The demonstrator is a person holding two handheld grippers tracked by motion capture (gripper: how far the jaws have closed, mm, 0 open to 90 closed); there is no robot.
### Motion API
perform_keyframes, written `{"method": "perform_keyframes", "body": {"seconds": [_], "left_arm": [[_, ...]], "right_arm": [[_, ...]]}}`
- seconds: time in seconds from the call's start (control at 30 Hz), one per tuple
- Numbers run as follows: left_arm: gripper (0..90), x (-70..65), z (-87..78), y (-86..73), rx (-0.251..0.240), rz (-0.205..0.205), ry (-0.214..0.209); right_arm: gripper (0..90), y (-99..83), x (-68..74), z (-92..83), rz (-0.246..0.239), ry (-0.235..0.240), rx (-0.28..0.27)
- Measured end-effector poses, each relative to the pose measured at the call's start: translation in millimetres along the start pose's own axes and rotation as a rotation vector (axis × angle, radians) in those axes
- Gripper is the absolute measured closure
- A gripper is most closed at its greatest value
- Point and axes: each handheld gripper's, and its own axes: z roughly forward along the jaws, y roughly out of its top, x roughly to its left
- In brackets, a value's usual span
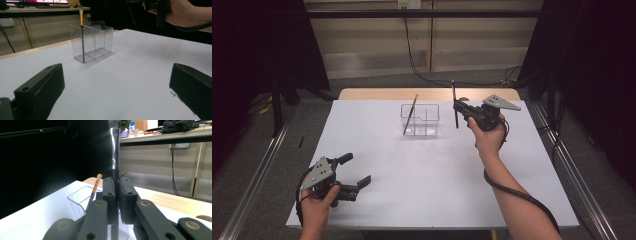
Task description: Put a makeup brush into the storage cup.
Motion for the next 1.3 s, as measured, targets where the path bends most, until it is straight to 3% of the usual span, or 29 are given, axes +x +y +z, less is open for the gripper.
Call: {"method": "perform_keyframes", "body": {"seconds": [0.6,1.3], "left_arm": [[0.0,-0.1,0.4,-0.6,0.003,0.007,0.005],[0.0,-0.2,0.9,-1.4,0.006,0.004,0.003]], "right_arm": [[84.7,6.2,7.4,17.5,-0.023,0.019,-0.008],[84.7,8.8,8.0,32.7,-0.017,0.033,-0.021]]}}
